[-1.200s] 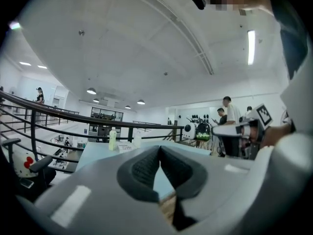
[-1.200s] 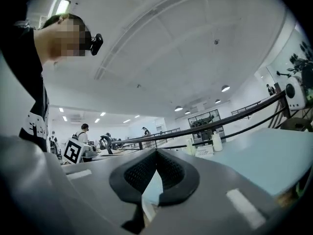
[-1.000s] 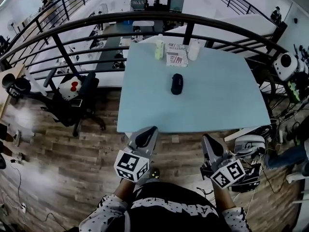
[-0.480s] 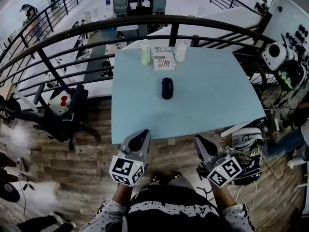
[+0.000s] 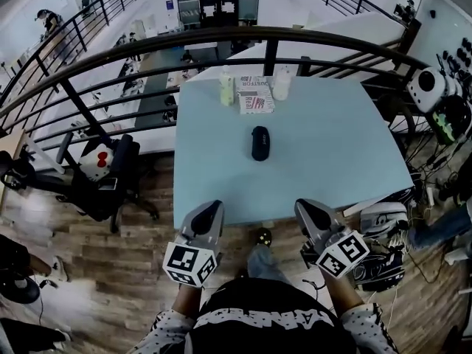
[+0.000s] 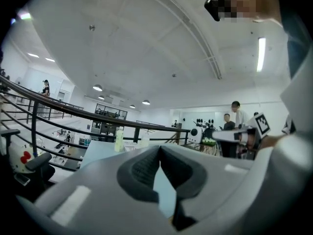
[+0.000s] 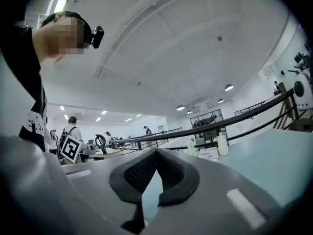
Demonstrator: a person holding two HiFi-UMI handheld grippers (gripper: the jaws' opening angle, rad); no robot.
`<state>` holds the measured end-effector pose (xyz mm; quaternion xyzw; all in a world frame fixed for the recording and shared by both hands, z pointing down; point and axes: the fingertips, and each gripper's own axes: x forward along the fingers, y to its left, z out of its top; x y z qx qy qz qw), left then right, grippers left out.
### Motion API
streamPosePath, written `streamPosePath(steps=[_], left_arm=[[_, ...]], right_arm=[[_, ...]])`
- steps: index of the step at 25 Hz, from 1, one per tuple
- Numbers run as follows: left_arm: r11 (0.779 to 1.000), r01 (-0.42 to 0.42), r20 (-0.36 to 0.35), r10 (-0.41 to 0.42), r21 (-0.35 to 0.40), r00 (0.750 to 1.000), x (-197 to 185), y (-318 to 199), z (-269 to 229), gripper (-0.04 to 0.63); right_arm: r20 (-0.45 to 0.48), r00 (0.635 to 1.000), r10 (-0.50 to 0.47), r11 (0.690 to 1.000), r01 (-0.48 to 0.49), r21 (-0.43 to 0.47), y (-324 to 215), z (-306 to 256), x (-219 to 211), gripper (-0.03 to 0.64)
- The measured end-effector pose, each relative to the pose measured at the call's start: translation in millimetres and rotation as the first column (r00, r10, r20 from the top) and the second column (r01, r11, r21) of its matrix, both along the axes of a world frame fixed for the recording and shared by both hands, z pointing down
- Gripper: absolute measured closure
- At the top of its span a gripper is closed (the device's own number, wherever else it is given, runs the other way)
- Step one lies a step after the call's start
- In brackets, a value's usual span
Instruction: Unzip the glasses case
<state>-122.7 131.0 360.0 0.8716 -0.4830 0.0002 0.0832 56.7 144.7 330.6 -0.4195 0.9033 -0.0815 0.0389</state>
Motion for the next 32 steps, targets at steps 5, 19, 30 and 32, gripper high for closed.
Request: streamPosePath(steps=[5, 19, 30, 32], left_arm=[[0.997, 0.076, 0.032, -0.075, -0.014, 0.997, -9.5, -28.9, 3.3, 0.595], [0.986, 0.15, 0.071, -0.145, -0.071, 0.987, 6.8, -131.5, 32.6, 0.595], [0.977, 0.187, 0.102, -0.177, -0.099, 0.979, 24.6, -198.6, 52.7, 0.595], [0.978, 0.187, 0.109, -0.177, -0.095, 0.978, 30.0, -209.4, 51.8, 0.595]], right_arm=[[0.021, 0.999, -0.039, 0.999, 0.04, -0.01, -47.4, 6.6, -1.4, 0.62], [0.059, 0.998, 0.028, 0.99, -0.02, -0.139, -192.6, 63.5, 30.3, 0.61], [0.037, 0.999, 0.031, 0.968, -0.021, -0.25, -273.0, 115.3, 32.8, 0.531], [0.032, 0.999, 0.034, 0.963, -0.024, -0.27, -284.1, 122.7, 33.5, 0.505]])
